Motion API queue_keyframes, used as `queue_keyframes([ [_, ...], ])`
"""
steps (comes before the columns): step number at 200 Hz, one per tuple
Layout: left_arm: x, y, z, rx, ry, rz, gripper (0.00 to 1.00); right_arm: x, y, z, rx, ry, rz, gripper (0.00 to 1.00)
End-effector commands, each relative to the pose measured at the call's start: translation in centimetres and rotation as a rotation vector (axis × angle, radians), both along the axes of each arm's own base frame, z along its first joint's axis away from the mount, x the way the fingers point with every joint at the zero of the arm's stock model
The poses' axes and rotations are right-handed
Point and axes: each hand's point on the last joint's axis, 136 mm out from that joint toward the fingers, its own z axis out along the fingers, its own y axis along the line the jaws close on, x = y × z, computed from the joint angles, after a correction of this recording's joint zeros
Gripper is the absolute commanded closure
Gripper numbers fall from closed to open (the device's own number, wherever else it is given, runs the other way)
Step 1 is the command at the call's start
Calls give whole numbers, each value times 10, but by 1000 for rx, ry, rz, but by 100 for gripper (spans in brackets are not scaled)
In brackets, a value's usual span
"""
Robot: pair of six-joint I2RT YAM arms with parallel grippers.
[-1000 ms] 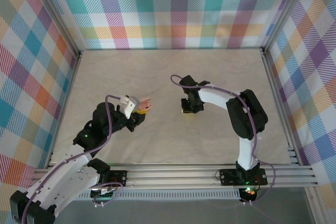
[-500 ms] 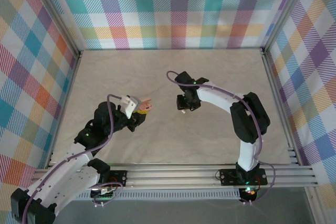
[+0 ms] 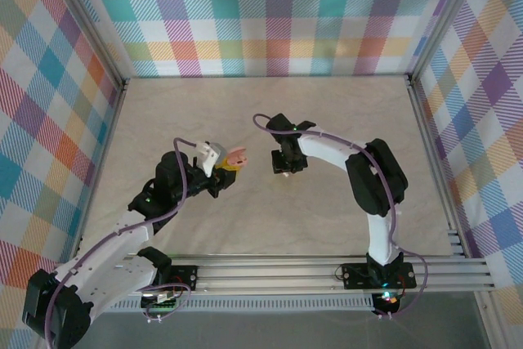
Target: Insert wireless bluetooth earbuds into charging case
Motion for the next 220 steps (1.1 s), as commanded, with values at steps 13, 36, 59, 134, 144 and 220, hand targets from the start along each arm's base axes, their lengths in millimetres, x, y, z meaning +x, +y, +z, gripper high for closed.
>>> queue_keyframes([
  [13,0,-8,17,-43,-44,-32,91,0,1,-9,-32,22,22,60],
  [36,0,-8,16,-40,-42,-32,91,-1,1,-14,-36,36,32,62],
  [59,0,-8,16,-37,-44,-29,91,-2,0,-16,-44,42,34,62],
  [134,-2,-8,15,-32,-45,-37,91,-5,-4,-17,-53,44,42,78],
  [144,-2,-8,13,-30,-48,-41,91,-4,-4,-14,-53,32,43,79],
  [220,-2,-18,23,-82,-149,-100,90,-3,-19,49,142,-49,-39,82],
])
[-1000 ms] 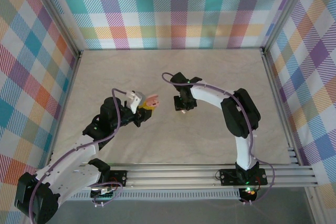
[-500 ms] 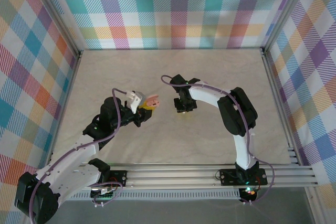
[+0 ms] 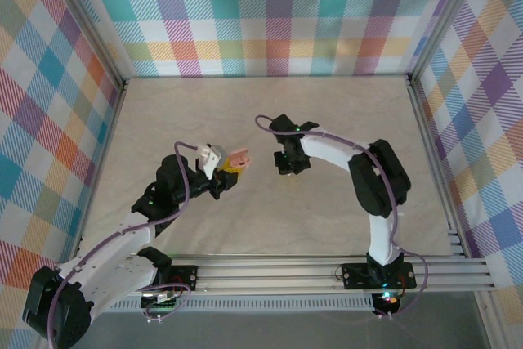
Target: Insert wireless bluetooth earbuds into charging case
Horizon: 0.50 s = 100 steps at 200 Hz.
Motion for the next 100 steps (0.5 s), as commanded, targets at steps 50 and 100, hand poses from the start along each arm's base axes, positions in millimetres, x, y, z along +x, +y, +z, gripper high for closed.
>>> queue_keyframes([
  [50,4,-20,35,-76,-162,-84,92,-13,-3,117,317,-164,-18,83],
  [100,10,-27,42,-98,-221,-90,93,-33,21,186,581,-263,33,87],
])
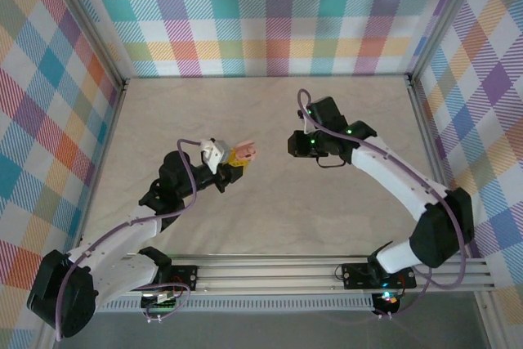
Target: Insert wireless bluetooth earbuds into charging case
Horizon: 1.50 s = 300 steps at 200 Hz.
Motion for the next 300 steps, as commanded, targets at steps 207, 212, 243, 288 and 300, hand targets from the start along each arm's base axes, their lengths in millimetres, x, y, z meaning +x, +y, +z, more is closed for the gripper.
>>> queue_keyframes([
  [207,-7,-25,33,-54,-111,-122,93,-55,117,92,311,-162,297,87],
  [212,-8,-25,33,-54,-111,-123,93,-56,117,91,308,-166,300,87],
  [243,-10,-25,36,-63,-112,-129,93,-55,120,82,287,-176,307,87],
  [288,-9,-22,39,-80,-98,-107,93,-54,117,76,249,-204,301,86],
  [300,-8,-21,41,-89,-94,-104,93,-53,116,74,236,-216,298,85],
])
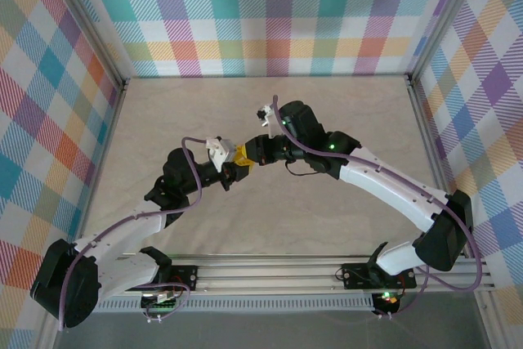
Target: Insert wireless bluetooth earbuds into charging case
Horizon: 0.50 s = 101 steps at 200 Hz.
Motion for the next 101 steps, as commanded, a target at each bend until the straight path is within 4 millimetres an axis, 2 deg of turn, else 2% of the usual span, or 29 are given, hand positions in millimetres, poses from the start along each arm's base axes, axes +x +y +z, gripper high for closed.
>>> queue_keyframes([
  [1,-5,-4,30,-62,-53,-21,93,5,1,-5,-19,-56,-8,85],
  [56,-9,-8,39,-99,-29,-56,93,10,3,-20,-35,-56,-16,84],
  [101,-9,-5,39,-90,-32,-39,92,7,4,-20,-36,-41,-6,83],
])
